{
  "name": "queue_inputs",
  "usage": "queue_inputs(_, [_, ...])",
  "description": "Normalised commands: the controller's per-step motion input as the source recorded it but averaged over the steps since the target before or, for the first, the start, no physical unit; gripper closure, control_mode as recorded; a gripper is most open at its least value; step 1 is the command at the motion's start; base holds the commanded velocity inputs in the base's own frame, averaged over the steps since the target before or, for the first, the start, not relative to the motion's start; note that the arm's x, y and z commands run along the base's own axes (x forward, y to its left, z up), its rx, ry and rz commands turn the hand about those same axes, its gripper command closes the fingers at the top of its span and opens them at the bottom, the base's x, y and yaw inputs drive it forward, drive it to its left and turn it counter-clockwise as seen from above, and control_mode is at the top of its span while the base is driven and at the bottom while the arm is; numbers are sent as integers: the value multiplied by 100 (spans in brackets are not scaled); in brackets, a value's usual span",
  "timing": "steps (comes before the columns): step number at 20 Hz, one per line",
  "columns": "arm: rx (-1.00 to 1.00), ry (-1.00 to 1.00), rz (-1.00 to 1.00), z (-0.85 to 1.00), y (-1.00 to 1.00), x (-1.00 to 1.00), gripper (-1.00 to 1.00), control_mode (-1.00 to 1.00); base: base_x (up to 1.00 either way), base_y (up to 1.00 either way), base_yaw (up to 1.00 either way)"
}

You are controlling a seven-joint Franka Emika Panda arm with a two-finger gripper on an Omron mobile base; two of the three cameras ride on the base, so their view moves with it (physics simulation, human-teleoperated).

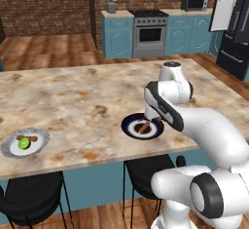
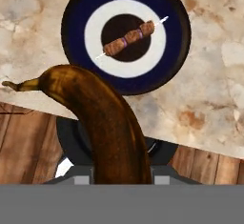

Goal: Pick up the kiwi and banana from the fridge and place one fruit on each plate on the dining counter.

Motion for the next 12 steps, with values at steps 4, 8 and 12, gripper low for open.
queue_inputs(4, [-5, 10, 8, -72, 0, 63, 100, -100, 0, 0, 0])
queue_inputs(8, [0, 1, 6, -56, 0, 54, 100, -100, 0, 0, 0])
queue_inputs(12, [0, 0, 7, -45, 0, 60, 100, -100, 0, 0, 0])
